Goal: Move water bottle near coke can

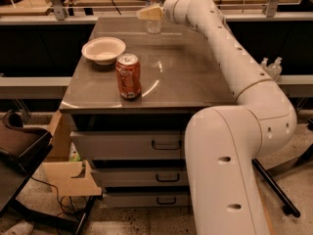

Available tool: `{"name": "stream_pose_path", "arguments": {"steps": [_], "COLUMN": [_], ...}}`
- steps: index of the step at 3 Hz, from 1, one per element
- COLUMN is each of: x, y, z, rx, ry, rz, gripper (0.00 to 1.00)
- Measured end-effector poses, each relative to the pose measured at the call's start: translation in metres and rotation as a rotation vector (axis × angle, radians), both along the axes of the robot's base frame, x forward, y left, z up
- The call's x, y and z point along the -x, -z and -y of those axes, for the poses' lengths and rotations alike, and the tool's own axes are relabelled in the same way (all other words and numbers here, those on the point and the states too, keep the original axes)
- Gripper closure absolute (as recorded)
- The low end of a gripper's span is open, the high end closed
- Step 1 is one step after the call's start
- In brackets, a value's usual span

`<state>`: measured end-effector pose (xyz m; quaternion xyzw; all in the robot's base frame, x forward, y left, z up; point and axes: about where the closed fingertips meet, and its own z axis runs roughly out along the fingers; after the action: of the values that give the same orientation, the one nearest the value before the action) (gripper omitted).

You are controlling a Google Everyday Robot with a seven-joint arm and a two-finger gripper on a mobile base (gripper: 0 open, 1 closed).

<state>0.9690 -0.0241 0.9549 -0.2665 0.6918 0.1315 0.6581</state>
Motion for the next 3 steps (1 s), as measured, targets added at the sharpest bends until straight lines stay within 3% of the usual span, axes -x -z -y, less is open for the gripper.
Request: {"name": "stream_pose_path", "arguments": {"steps": [3], "x": [-0.015], "y": [0.005], "z": [-0.018], "rx": [-0.002], "ry": [-0.022], "rz": [-0.007], "gripper": [0.0]}}
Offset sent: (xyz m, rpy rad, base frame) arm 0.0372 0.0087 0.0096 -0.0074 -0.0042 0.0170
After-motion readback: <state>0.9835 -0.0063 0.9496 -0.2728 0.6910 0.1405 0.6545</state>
